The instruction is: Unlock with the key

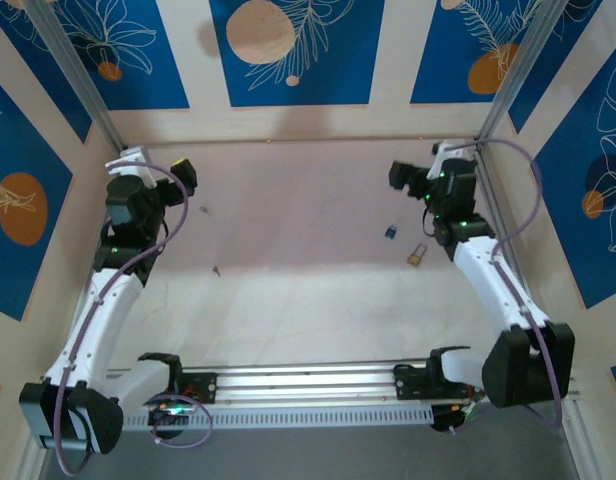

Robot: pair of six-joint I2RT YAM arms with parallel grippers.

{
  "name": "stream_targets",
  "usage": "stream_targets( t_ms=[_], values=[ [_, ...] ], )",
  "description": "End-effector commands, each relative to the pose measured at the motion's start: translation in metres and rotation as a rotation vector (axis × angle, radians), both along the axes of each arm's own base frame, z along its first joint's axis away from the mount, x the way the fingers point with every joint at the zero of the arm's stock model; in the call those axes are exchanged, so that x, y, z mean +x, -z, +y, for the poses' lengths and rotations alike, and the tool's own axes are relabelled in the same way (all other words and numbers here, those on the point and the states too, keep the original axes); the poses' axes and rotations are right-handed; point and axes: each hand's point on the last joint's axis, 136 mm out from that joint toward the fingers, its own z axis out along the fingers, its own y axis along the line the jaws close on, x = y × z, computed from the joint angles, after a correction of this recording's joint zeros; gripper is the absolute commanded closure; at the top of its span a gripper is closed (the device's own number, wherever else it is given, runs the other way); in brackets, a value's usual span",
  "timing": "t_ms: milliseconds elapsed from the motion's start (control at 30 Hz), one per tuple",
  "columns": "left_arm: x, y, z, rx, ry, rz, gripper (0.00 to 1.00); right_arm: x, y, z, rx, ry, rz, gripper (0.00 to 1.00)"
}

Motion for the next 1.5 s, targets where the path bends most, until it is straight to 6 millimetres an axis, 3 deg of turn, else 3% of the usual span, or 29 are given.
stream_targets(
  t_ms=[0,33,100,167,333,500,800,967,1033,1100,1167,1267,1333,1367,1467],
  values=[
    [-0.015,0.031,0.005,-0.2,-0.031,0.11,0.0,-0.05,0.102,-0.046,0.252,0.347,0.428,0.01],
    [-0.014,0.028,0.002,-0.214,0.004,0.1,0.0,-0.059,0.121,-0.057,0.337,0.403,0.492,0.01],
    [-0.012,0.024,-0.004,-0.22,0.041,0.125,0.0,-0.059,0.14,-0.05,0.433,0.287,0.565,0.01],
    [-0.008,0.019,-0.014,-0.215,0.099,0.15,0.0,-0.059,0.146,-0.042,0.364,0.22,0.612,0.01],
    [0.01,0.01,-0.038,-0.26,0.229,0.158,0.0,-0.057,0.13,-0.022,0.099,0.162,0.626,0.01],
    [0.023,0.012,-0.06,-0.3,0.356,0.145,0.0,-0.066,0.124,-0.049,-0.211,0.354,0.639,0.01],
    [0.028,0.016,-0.068,-0.336,0.39,0.165,0.0,-0.073,0.11,-0.049,-0.337,0.416,0.624,0.01],
    [0.029,0.025,-0.085,-0.394,0.457,0.166,0.0,-0.09,0.069,-0.052,-0.564,0.619,0.449,0.01],
    [0.029,0.03,-0.089,-0.4,0.47,0.171,0.0,-0.082,0.066,-0.037,-0.594,0.555,0.393,0.01],
    [0.028,0.032,-0.09,-0.397,0.478,0.167,0.0,-0.059,0.094,0.004,-0.573,0.215,0.427,0.01],
    [0.028,0.034,-0.091,-0.396,0.483,0.163,0.0,-0.06,0.107,0.023,-0.496,0.094,0.472,0.01],
    [0.027,0.035,-0.095,-0.398,0.506,0.157,0.0,-0.064,0.106,0.032,-0.432,0.085,0.54,0.01],
    [0.026,0.036,-0.098,-0.406,0.526,0.156,0.0,-0.066,0.109,0.046,-0.4,-0.025,0.604,0.01],
    [0.026,0.036,-0.1,-0.411,0.539,0.156,0.0,-0.067,0.11,0.055,-0.398,-0.088,0.6,0.01],
    [0.026,0.038,-0.103,-0.417,0.556,0.162,0.0,-0.069,0.098,0.056,-0.407,-0.081,0.509,0.01]
  ],
)
